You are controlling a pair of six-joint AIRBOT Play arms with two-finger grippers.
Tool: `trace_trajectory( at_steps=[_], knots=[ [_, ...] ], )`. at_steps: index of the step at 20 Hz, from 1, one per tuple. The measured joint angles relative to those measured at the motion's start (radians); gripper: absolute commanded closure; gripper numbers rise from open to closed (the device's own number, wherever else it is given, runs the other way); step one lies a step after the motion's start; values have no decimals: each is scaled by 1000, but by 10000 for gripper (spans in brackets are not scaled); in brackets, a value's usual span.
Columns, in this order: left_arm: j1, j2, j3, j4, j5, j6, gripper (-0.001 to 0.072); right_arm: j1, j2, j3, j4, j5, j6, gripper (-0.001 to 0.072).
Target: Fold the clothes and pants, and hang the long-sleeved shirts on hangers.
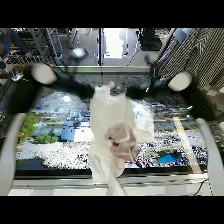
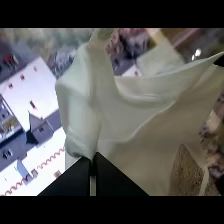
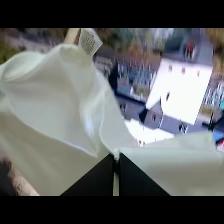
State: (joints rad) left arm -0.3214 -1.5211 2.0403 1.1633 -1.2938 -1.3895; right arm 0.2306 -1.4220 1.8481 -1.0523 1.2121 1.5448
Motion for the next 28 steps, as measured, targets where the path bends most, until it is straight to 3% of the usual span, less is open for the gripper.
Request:
trace_trajectory(
  at_steps=[3, 5, 8, 12, 13, 14, 15, 16, 20, 25, 28],
  knots=[
    [91, 89, 57, -96, 6, 23, 690, 0, 37, 182, -55, 35, 4, 690],
    [132, 127, 8, -130, -18, 30, 691, 2, 81, 162, -87, 86, 8, 690],
    [132, 156, -162, -150, -78, 63, 692, 35, 145, -56, -115, 178, 8, 689],
    [72, 177, -461, -146, -82, 103, 689, 147, 268, -515, -119, 87, 34, 689],
    [55, 181, -540, -145, -74, 108, 624, 175, 296, -623, -118, 33, 50, 689],
    [41, 183, -608, -137, -69, 112, 415, 198, 317, -714, -119, -22, 66, 689],
    [30, 184, -668, -122, -67, 119, 151, 217, 332, -782, -119, -73, 78, 689],
    [24, 186, -710, -101, -62, 122, 92, 236, 342, -839, -119, -122, 87, 689],
    [31, 191, -729, -31, -11, 182, 81, 282, 361, -940, -114, -278, 106, 689],
    [-64, 178, -694, 5, 81, 459, 62, 296, 366, -968, -99, -397, 124, 689],
    [-174, 147, -689, 63, 102, 568, 62, 298, 367, -953, -98, -419, 135, 689]
  ],
)
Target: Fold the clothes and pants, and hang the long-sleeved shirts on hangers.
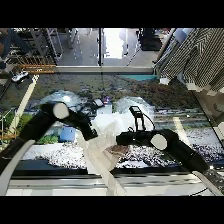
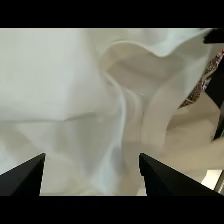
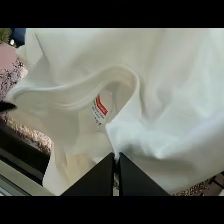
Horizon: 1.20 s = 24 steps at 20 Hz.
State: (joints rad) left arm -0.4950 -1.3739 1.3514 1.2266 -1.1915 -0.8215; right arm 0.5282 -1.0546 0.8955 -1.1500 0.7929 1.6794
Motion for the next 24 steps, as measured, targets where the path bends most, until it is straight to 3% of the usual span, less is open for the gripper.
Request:
trace_trajectory(
  at_steps=[4, 5, 6, 7, 13, 15, 16, 19, 23, 24],
  knots=[
    [-111, -45, 2, 101, 62, 44, 87, 0, 0, 48, -22, 17, 8, 689],
    [-126, -58, 2, 114, 95, 38, 249, 0, 1, 58, -29, 31, 12, 689],
    [-134, -70, 2, 122, 124, 21, 544, 0, 1, 64, -37, 45, 14, 689],
    [-135, -83, 2, 141, 151, -3, 691, 0, 1, 68, -45, 60, 17, 689],
    [-52, -58, 14, 124, 318, -105, 690, 0, 16, 79, -172, 98, 104, 684],
    [-9, -19, 28, 51, 389, -108, 691, 1, 19, 80, -198, 41, 132, 403],
    [8, -5, 33, 20, 413, -108, 690, 0, 19, 80, -206, 4, 152, 298],
    [35, 13, 41, -39, 449, -100, 690, 0, 21, 80, -220, -61, 231, 264],
    [46, 21, 44, -77, 464, -97, 690, 11, 35, 21, -147, -75, 290, 161],
    [47, 22, 45, -82, 465, -97, 690, 29, 45, -18, -98, -102, 306, 107]
  ],
)
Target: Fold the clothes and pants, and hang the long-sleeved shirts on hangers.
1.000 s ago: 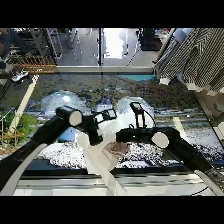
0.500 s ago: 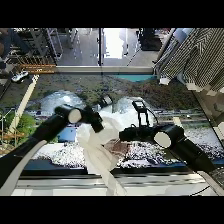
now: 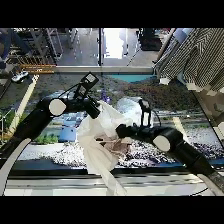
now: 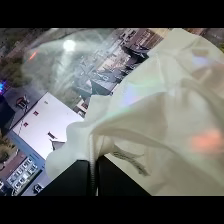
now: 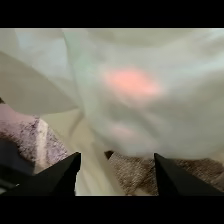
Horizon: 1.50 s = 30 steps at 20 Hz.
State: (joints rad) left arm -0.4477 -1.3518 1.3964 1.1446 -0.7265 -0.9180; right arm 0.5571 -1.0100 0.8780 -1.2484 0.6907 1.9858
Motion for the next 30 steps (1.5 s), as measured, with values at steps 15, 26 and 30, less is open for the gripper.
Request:
trace_trajectory(
  at_steps=[15, 26, 30],
  knots=[
    [23, 1, 0, -24, -33, 2, 690, 183, -248, -245, 218, -879, 449, 624],
    [73, 0, 80, -69, -43, -31, 692, 54, -118, -204, 214, -662, 185, 692],
    [111, -14, 279, -156, -42, -67, 693, -188, -36, 143, 109, -192, 30, 693]
  ],
)
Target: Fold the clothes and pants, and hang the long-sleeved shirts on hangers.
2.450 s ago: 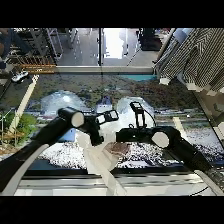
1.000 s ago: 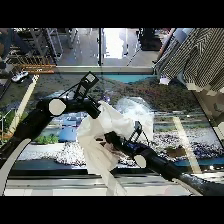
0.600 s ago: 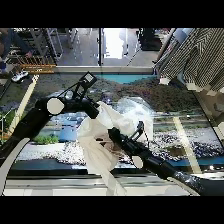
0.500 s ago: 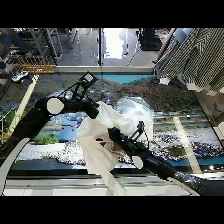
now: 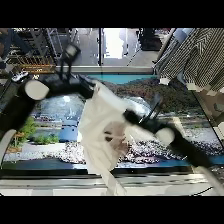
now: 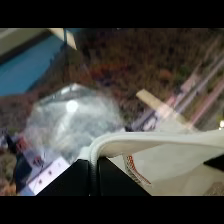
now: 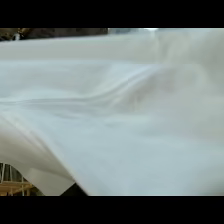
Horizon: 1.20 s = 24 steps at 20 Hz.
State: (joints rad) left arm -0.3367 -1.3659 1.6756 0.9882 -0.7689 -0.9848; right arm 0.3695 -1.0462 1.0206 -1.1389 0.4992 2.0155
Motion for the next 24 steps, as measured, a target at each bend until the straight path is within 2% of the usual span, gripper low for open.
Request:
trace_trajectory(
  at_steps=[3, 6, 10, 13, 14, 15, 16, 17, 19, 20, 21, 24],
  knots=[
    [10, -32, 163, -29, 4, -95, 693, -115, -48, 433, -27, 306, -109, 692],
    [12, -67, 237, -38, -27, -220, 693, -137, -157, 780, -38, 591, -171, 691],
    [12, -115, 254, -25, -113, -326, 692, -81, -255, 869, -46, 901, -221, 691],
    [12, -140, 256, 31, -199, -369, 690, -34, -282, 801, -46, 1010, -258, 691],
    [12, -146, 257, 50, -237, -378, 662, -27, -286, 779, -48, 1028, -270, 691],
    [13, -151, 257, 63, -273, -382, 426, -25, -289, 765, -52, 1033, -277, 691],
    [13, -154, 257, 75, -315, -383, 58, -27, -291, 753, -58, 1032, -283, 692],
    [13, -155, 257, 82, -356, -385, 5, -31, -294, 745, -61, 1022, -290, 692],
    [15, -155, 258, 91, -463, -380, 9, -38, -306, 735, -65, 988, -298, 692],
    [19, -152, 258, 97, -525, -373, 27, -38, -318, 732, -66, 971, -301, 692],
    [28, -145, 258, 109, -589, -369, 81, -36, -333, 730, -66, 960, -309, 691],
    [101, -92, 253, 224, -750, -367, 87, -23, -392, 726, -66, 939, -332, 691]
  ],
)
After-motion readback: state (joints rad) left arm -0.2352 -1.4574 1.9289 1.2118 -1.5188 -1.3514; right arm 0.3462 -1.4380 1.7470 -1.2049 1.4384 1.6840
